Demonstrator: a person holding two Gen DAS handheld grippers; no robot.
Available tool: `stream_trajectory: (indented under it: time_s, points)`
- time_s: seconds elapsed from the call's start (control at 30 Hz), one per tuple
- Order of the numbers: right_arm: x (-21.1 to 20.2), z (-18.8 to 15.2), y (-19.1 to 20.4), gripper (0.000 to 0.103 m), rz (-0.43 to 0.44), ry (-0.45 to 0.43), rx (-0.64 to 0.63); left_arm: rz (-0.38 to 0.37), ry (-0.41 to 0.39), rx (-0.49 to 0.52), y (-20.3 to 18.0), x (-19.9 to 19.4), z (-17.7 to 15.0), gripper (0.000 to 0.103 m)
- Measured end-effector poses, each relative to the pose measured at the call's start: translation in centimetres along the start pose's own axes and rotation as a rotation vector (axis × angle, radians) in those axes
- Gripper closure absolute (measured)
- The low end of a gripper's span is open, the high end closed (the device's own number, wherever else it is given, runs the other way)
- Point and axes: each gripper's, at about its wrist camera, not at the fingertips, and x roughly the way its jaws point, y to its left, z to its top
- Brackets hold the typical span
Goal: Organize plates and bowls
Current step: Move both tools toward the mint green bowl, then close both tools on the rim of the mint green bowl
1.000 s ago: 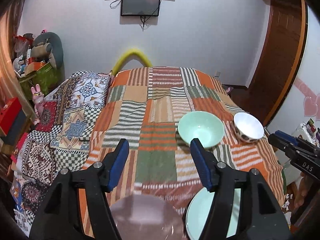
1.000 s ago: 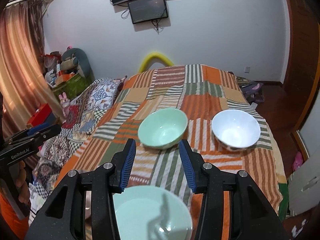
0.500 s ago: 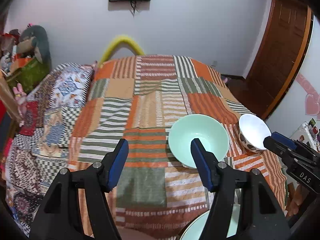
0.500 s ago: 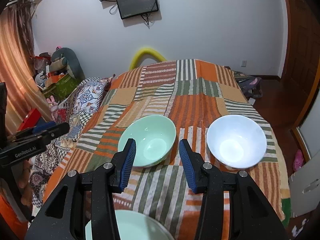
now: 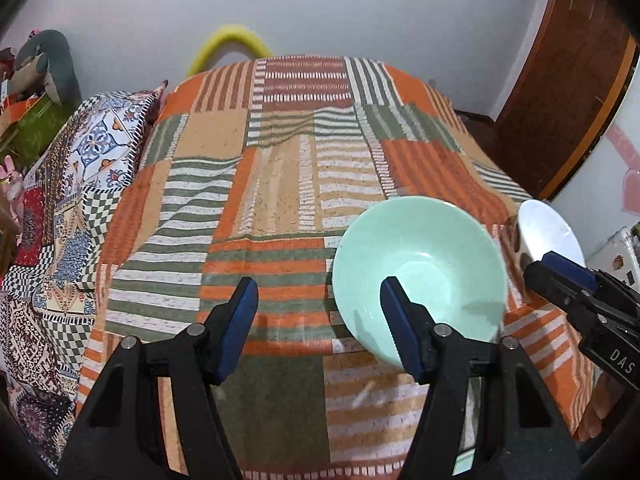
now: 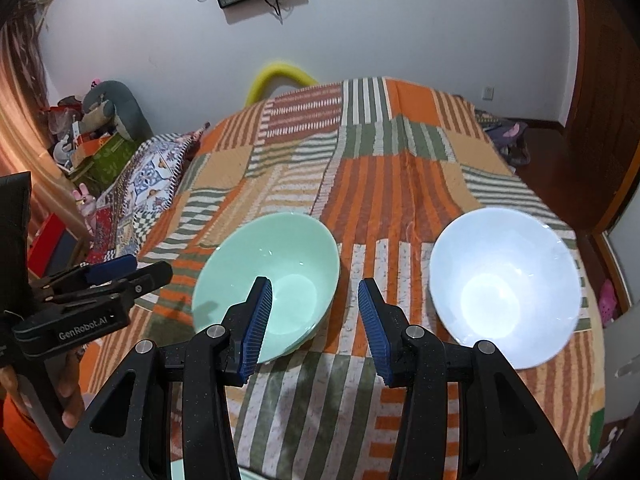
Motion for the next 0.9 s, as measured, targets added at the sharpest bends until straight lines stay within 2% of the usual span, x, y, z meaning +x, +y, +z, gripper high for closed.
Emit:
stream_trajectory:
  time_s: [0.23, 0.33, 0.53, 0.6, 0.7, 0.9]
  points:
    - [2.7, -0.1, -0.4, 0.062, -0.006, 0.048, 0.001, -0.025, 0.065, 0.011, -0.2, 3.2, -0.2, 0.063]
    - [3.7, -0.2, -0.5, 0.062, 0.016, 0.077, 0.007, -0.035, 0.086, 0.008, -0.3, 4.0, -0.3, 0.072]
    - [4.9, -0.5, -0.5, 0.076, 0.014, 0.109, 0.005, -0.060, 0.120, 0.007, -0.4, 5.6, -0.5, 0.082]
    - [5.1, -0.7, -0.4, 0.083, 0.003, 0.117, -0.004, -0.073, 0.124, 0.015, -0.5, 5.9, -0.6, 0.084]
    - [5.1, -0.8, -0.3, 0.083, -0.005, 0.110, -0.008, -0.095, 0.136, 0.020, -0.7, 6.3, -0.6, 0.088]
    - [5.2, -0.7, 0.3, 0.084, -0.033, 0.112, -0.021, -0.128, 0.142, 0.010, -0.3, 6.1, -0.6, 0.088]
